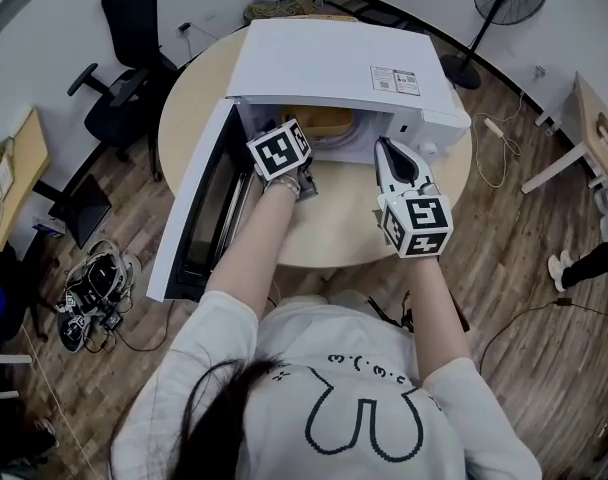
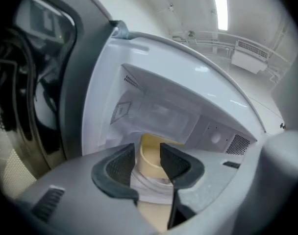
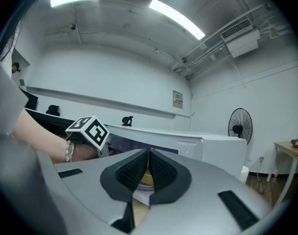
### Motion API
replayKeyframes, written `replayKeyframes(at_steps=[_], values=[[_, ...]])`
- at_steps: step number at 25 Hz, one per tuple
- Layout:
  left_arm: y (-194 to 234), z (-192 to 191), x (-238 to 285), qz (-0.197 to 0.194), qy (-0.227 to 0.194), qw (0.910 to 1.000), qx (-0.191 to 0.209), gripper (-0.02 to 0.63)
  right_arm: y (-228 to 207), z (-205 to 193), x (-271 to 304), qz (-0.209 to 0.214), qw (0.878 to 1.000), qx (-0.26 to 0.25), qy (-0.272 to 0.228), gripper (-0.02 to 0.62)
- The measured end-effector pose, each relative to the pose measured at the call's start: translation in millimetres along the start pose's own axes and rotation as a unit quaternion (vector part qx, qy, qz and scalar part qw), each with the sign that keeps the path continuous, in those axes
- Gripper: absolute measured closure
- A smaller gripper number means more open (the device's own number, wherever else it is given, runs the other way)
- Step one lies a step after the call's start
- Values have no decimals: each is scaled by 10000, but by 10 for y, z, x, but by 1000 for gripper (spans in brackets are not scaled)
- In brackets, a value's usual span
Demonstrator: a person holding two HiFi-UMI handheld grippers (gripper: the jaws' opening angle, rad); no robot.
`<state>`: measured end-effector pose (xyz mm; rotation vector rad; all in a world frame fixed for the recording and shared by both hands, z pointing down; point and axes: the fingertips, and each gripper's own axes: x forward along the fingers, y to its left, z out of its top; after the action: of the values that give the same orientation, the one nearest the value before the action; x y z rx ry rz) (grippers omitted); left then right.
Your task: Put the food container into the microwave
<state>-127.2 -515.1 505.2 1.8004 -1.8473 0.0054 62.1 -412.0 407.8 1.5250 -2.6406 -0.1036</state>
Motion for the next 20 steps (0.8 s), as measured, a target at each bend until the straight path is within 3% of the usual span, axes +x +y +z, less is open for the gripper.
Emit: replayKeyframes(at_steps=[13,20], values=[[80,32,-317,274,459,9979,-376,451,-67,350,-11,76,9989,335,330,563],[-11,22,-515,45,528,9982,-272,451,-52,404,-45,116,9985,377,370,563]])
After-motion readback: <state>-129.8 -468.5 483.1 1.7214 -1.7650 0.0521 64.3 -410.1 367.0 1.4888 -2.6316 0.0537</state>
